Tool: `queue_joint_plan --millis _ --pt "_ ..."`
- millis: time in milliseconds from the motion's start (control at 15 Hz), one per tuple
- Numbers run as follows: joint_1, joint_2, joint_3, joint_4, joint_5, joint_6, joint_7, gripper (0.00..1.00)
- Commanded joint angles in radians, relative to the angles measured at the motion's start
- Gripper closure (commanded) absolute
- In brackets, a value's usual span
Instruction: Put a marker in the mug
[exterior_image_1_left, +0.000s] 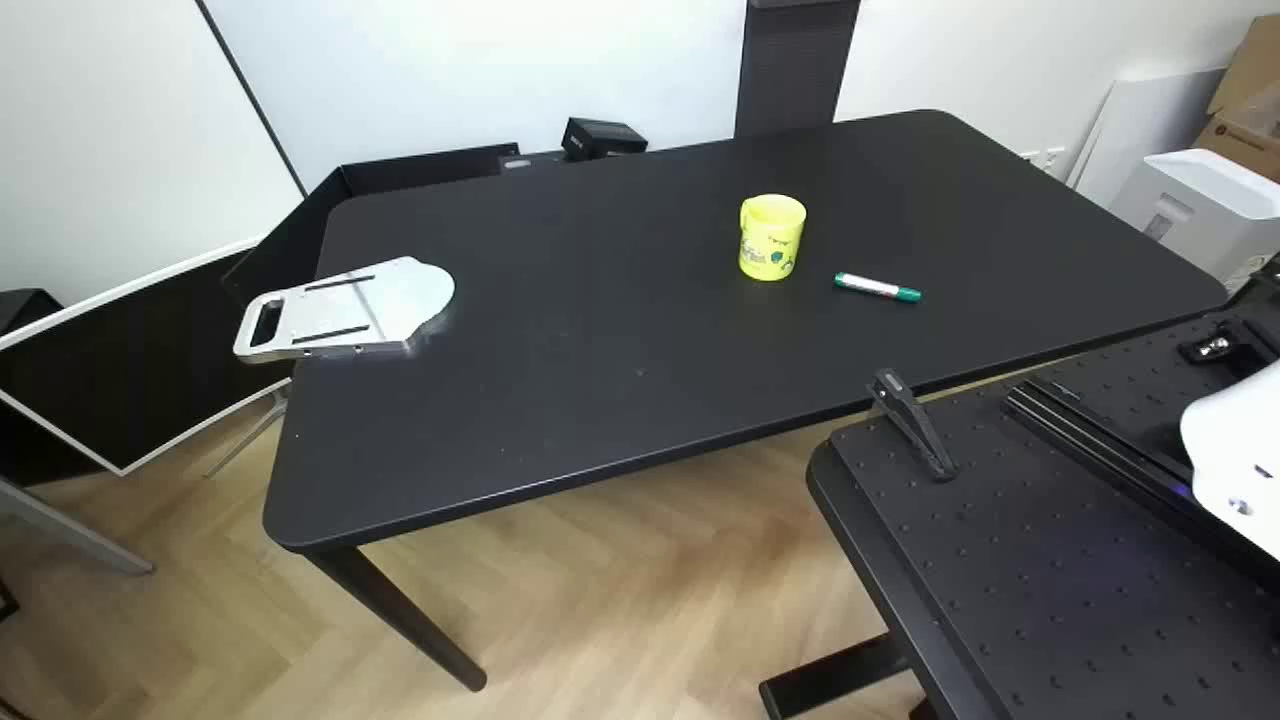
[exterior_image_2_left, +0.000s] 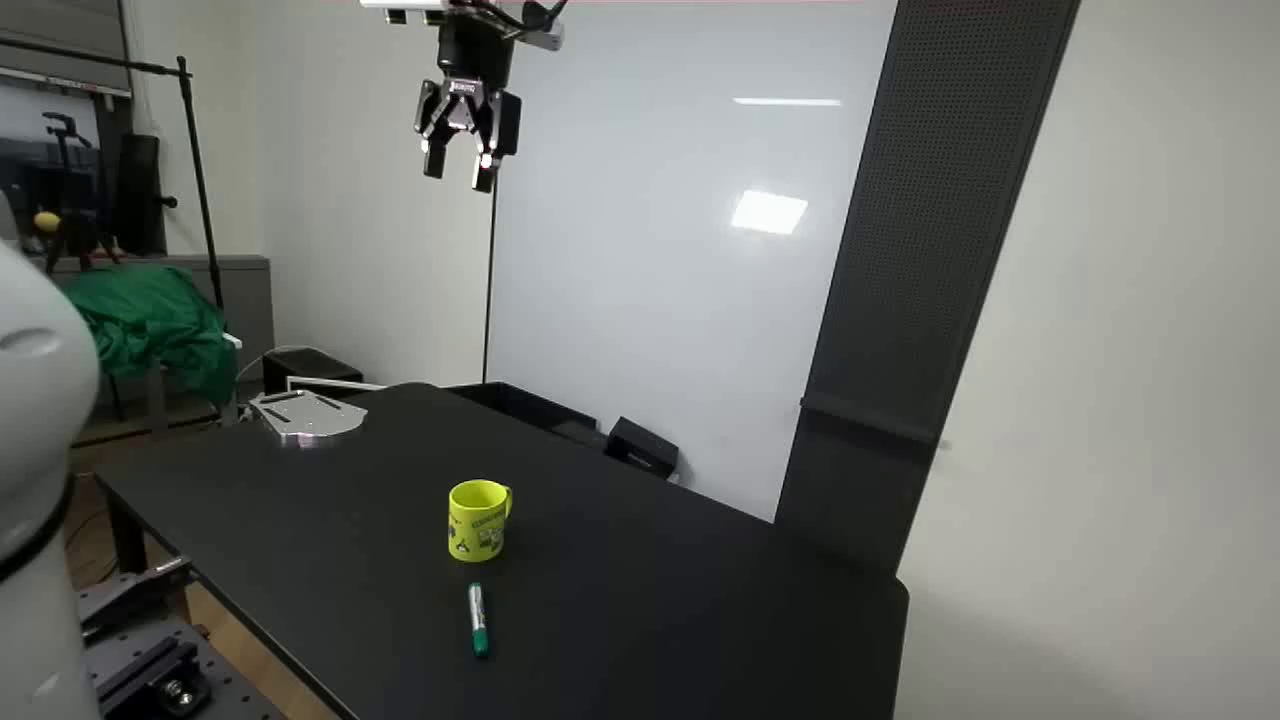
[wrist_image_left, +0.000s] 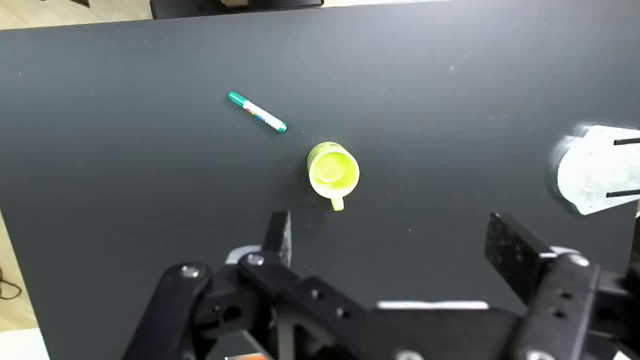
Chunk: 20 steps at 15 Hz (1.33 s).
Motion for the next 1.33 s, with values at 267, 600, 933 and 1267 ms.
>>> queue_joint_plan --millis 267,600,933,1267 --pt "0.005 0.001 -0.004 0.003 -0.002 0.001 0.001 0.00" --pt "0.010 -0.002 -0.008 -0.005 -0.030 0.050 -0.088 0.00" --pt "0.026 -0.002 -0.034 -0.011 -0.063 0.137 -0.360 0.00" --pt "0.038 0.009 -0.072 -0.027 -0.061 0.189 -0.608 0.00"
